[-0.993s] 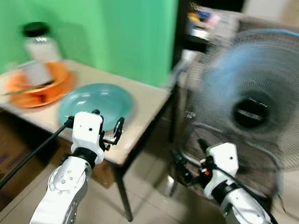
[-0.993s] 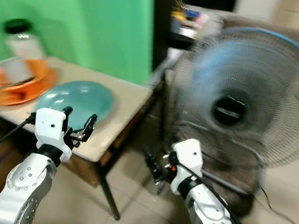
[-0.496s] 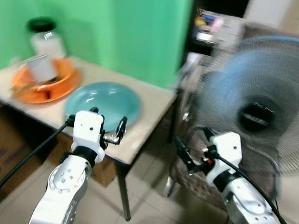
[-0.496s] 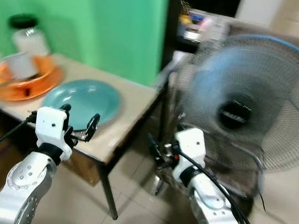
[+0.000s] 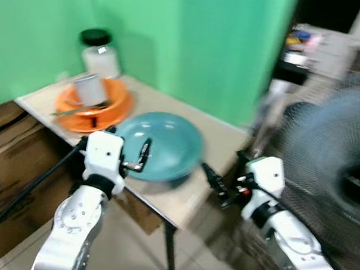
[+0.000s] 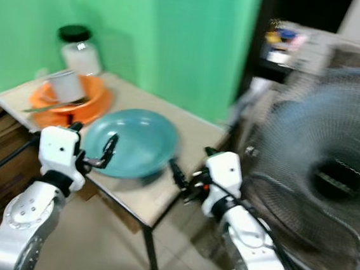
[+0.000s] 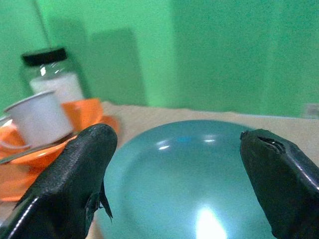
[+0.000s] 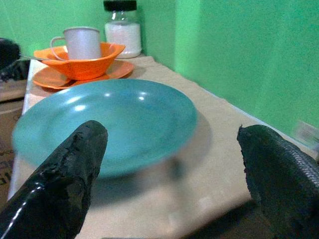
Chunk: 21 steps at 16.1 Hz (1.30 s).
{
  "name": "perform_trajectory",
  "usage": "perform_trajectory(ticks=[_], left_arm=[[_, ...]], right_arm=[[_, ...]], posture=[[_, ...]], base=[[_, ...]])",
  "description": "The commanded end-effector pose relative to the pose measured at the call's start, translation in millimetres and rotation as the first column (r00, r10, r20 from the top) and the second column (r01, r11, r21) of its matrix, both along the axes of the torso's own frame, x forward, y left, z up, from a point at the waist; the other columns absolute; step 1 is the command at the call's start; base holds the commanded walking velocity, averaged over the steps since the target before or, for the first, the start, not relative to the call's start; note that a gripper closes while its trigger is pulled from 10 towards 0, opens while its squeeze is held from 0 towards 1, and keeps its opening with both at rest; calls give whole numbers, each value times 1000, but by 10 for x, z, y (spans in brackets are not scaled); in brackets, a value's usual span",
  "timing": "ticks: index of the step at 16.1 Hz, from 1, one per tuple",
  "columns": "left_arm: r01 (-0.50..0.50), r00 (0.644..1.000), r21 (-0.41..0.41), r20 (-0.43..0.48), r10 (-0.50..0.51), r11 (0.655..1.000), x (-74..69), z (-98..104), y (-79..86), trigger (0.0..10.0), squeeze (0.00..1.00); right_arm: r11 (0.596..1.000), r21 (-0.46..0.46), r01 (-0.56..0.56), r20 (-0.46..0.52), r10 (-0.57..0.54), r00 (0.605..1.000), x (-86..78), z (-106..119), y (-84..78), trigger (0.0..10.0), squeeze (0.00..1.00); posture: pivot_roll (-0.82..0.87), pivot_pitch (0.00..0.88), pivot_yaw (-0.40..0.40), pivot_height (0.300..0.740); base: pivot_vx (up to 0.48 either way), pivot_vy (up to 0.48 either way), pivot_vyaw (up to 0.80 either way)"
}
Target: Setting the table
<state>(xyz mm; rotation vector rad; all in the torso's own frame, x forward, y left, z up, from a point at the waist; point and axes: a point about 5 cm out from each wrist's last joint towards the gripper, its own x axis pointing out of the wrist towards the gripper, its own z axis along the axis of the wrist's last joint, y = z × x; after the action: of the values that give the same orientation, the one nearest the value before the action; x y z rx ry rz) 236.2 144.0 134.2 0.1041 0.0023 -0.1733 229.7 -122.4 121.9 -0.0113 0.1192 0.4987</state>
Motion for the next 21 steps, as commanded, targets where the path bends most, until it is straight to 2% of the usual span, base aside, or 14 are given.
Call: perform_trajectory(ticks=[1,3,5,6,7,8,9,10,13,15,17,18,19,21], left_arm=[[-15,1000,22,-7,16,1000,2,-8,46,10000,1000],[51,998,34,-34,-50,998,-11,-35,-11,10000,1000],[152,988,103,-50,-147,983,-17,-78,-69,10000,1000],[199,979,120,-64,-193,973,-9,-91,-85,10000,792],[243,969,137,-90,-232,960,-1,-120,-81,10000,655],[280,957,162,-118,-264,946,3,-151,-57,10000,596],[281,957,196,-135,-258,939,21,-170,7,10000,404],[257,962,206,-142,-231,944,48,-176,78,10000,275],[251,962,255,-171,-212,934,116,-234,263,10000,255],[252,960,262,-190,-206,932,145,-302,335,10000,251],[261,953,266,-225,-203,928,139,-408,392,10000,251],[284,937,272,-282,-206,919,98,-541,430,10000,247],[281,933,263,-300,-199,923,77,-604,444,10000,169],[287,927,270,-321,-195,919,52,-671,458,10000,145]], right_arm=[[1000,7,-20,13,20,1000,13,23,48,10000,0],[1000,17,22,20,-23,1000,58,35,9,10000,0],[999,31,42,29,-42,999,94,54,-8,10000,0],[999,30,35,27,-36,999,106,57,-5,10000,0],[999,45,24,10,-24,1000,117,49,4,10000,0],[999,50,-7,-11,8,1000,123,34,22,10000,0],[999,44,-21,-13,21,1000,142,34,23,10000,0],[998,54,-23,-14,23,1000,163,43,21,10000,0],[999,33,-36,1,36,999,247,68,58,10000,0],[999,28,20,-15,-19,1000,327,54,43,10000,0],[995,71,65,-40,-62,997,391,64,31,10000,0],[991,104,83,-56,-77,995,452,99,45,10000,0],[988,128,86,-63,-79,995,485,128,65,10000,0],[988,130,78,-97,-66,993,510,113,106,10000,0]], posture=[[24,0,42,740],[28,0,41,740],[29,0,43,740],[32,0,41,740],[34,0,42,740],[34,0,43,740],[34,0,46,740],[35,0,48,740],[36,0,51,740],[38,0,50,740],[36,0,49,740],[28,1,57,740],[24,2,58,740],[22,5,57,740]], base=[[270,0,0],[0,0,0],[0,0,0],[0,0,0],[0,0,0],[0,0,0],[0,0,0],[0,0,0],[0,0,0],[0,0,0],[0,0,0],[0,0,0],[0,0,0],[0,0,0]])
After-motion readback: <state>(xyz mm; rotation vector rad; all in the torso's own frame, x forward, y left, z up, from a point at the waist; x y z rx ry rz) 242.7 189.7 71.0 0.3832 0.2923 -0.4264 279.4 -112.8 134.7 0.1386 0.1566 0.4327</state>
